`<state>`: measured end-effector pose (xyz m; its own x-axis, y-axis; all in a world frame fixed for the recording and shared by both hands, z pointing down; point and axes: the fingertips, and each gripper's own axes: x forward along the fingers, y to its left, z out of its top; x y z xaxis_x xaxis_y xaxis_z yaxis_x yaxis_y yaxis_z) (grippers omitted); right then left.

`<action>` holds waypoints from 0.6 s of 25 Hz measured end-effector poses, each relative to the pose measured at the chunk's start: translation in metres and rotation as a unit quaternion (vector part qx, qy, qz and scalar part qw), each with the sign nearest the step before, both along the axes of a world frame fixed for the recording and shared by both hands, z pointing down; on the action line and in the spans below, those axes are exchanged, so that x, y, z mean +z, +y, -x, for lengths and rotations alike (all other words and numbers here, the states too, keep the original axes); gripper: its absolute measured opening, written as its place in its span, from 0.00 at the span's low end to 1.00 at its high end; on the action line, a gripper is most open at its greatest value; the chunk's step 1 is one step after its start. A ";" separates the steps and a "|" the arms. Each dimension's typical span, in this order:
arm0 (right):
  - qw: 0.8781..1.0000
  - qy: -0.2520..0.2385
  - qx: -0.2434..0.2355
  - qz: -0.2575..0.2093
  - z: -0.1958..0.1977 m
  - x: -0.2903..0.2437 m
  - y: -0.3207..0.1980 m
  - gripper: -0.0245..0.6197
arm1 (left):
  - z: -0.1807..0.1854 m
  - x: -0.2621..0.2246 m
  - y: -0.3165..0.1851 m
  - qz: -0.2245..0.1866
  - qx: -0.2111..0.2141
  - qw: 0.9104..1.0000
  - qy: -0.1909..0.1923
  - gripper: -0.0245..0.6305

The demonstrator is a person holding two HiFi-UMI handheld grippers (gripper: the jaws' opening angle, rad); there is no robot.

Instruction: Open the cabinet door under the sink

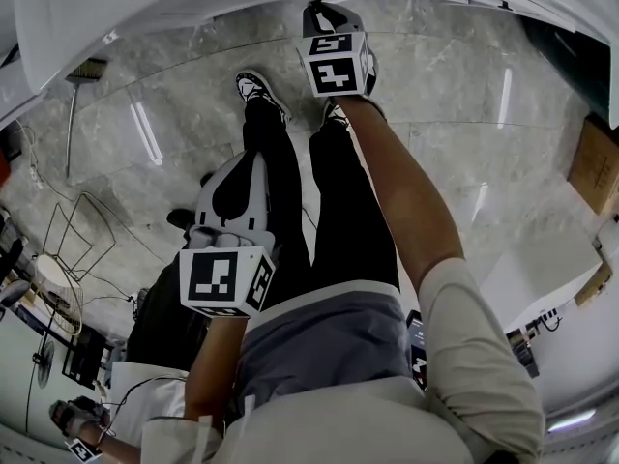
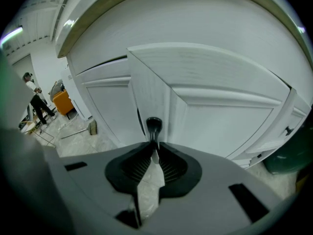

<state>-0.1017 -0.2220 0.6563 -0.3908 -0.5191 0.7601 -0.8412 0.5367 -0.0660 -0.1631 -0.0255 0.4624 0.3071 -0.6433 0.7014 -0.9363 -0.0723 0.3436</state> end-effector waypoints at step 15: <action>0.999 0.003 -0.036 0.007 -0.010 0.001 0.021 0.13 | -0.015 -0.007 -0.001 -0.003 0.006 1.000 0.001 0.04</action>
